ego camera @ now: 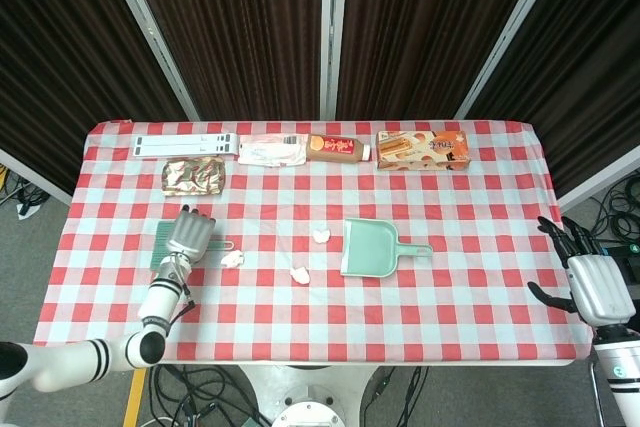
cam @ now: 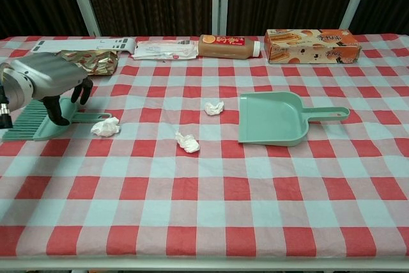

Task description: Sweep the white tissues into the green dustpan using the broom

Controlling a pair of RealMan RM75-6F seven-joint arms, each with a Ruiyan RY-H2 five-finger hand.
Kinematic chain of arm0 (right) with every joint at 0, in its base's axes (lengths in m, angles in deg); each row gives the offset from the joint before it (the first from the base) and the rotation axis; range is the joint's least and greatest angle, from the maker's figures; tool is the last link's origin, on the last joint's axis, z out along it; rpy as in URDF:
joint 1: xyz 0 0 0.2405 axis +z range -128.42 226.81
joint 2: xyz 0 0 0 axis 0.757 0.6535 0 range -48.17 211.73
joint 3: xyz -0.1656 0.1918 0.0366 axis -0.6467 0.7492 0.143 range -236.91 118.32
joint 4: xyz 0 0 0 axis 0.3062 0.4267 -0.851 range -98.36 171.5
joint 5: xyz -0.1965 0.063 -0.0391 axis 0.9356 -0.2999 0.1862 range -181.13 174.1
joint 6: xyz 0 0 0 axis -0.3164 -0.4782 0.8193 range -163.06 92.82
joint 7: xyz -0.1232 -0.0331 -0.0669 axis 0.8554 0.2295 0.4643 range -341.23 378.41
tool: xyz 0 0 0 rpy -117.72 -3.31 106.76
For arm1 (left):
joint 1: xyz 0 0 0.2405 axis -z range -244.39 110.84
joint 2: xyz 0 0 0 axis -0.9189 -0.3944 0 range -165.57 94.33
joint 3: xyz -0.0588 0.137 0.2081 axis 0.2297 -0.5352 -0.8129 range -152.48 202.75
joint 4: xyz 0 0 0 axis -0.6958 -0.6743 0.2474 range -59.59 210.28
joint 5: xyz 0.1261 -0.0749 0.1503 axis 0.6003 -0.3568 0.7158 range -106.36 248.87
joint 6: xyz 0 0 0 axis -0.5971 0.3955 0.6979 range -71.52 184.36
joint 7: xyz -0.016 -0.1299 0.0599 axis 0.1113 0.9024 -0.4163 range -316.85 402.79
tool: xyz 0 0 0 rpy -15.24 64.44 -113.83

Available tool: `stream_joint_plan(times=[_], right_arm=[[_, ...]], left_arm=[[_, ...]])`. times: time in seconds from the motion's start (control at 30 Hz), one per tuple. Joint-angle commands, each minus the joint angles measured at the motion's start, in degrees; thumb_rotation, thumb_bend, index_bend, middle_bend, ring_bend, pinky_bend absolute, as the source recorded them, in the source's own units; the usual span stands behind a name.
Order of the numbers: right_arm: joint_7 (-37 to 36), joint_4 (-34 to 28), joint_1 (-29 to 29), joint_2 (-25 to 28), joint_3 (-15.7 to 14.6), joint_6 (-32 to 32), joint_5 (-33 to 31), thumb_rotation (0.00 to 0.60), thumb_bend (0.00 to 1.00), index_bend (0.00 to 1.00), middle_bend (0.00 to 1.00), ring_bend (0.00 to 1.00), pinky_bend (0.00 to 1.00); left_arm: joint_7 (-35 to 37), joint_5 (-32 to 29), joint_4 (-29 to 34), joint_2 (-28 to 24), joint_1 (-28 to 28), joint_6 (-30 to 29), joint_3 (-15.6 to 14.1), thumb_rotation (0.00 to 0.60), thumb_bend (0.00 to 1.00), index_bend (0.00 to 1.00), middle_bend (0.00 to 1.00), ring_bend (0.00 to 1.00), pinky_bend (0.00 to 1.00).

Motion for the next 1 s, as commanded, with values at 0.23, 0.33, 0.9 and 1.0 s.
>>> stream_joint_plan(times=[0.23,0.33,0.9,1.0], right_arm=[[-0.25,0.24,-0.32,-0.09,-0.06,0.15,-0.22,0.600,0.12,0.03,0.18,0.02,0.10],[-0.35,0.32,-0.38,-0.11,-0.04,0.24,-0.32,0.600,0.12,0.03,0.18,0.02,0.10],[-0.69,0.66,-0.63,-0.32,0.05,1.00,-1.05,0.600,0.12,0.03,0.18,0.02,0.09],[-0.84,0.79,-0.72,-0.36,0.06,1.02,-1.11,0.600,0.12,0.03,0.18,0.02,0.09]], left_arm=[[-2.29,-6.44,-1.34,3.15,2.76,-1.23,0.00,0.600,0.23,0.41,0.42,0.33,0.26],[-2.39,-7.36,-1.52,3.54,3.13,-1.52,-0.27,0.600,0.23,0.41,0.42,0.33,0.26],[-0.22,-10.86,0.85,1.44,5.64,-0.08,-0.08,0.600,0.24,0.41,0.43,0.33,0.26],[-0.56,-11.73,0.56,1.38,6.24,0.36,-0.63,0.600,0.24,0.41,0.43,0.33,0.26]])
